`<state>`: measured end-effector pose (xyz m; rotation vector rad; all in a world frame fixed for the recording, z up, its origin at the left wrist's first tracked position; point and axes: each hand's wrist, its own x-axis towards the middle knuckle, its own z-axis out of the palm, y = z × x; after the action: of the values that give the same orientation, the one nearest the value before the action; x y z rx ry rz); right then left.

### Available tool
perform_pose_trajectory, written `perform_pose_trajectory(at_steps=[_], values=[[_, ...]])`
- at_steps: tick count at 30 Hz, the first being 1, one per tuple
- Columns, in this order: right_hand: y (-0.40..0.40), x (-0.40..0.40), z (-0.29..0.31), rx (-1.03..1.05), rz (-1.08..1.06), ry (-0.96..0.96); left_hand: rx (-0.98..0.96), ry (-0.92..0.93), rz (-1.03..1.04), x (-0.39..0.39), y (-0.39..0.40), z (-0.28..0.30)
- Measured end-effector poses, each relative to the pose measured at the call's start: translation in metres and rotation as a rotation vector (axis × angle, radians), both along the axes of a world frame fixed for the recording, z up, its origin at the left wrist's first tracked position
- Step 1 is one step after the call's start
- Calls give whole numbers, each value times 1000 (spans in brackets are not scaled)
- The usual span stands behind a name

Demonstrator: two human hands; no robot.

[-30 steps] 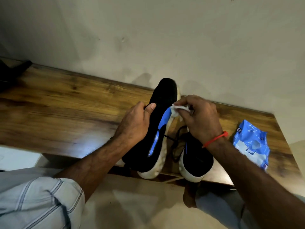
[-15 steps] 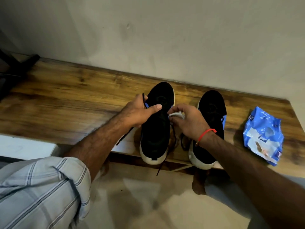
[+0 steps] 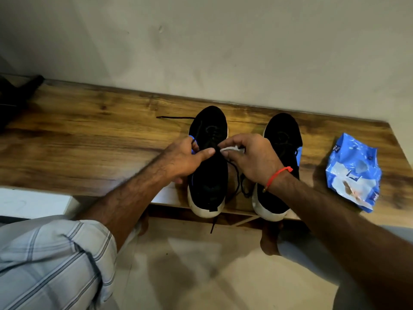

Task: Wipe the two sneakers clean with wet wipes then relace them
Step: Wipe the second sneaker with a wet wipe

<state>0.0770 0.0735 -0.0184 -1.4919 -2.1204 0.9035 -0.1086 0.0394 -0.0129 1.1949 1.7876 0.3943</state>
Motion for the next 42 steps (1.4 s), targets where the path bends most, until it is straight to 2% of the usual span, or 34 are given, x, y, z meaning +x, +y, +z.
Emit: perform_pose_trajectory(at_steps=[2,5,9,12,14,16,19,21,24,27,29,32,35,38,42], values=[[-10,0,7,-3,88,23,2,-66,34,-2,1,-1],[-19,-2,15,-143,274,30,-5,-122,48,-5,2,0],[-2,-8,14,171,104,40,-17,-179,60,-4,0,2],[16,-4,12,179,93,-82,70,-118,19,-5,3,3],[23,4,7,151,79,-146,244,58,-127,-12,7,6],[24,10,4,156,21,-115,426,221,-331,-20,11,9],[27,16,6,138,-41,-71,560,302,-531,-27,9,16],[27,17,7,99,-61,-37,532,280,-574,-27,7,17],[28,16,6,82,-69,-26,392,230,-686,-27,5,18],[30,18,6,17,-108,43,276,399,-984,-25,2,19],[32,20,7,-17,-137,89,260,459,-1061,-23,1,20],[34,19,8,-152,-200,279,321,470,-1065,-19,3,19],[39,21,11,-220,-250,409,483,271,-850,-15,5,19],[46,30,31,-191,-255,550,694,96,-562,-13,10,26],[39,48,73,-92,-232,690,876,63,-469,-6,14,32]])
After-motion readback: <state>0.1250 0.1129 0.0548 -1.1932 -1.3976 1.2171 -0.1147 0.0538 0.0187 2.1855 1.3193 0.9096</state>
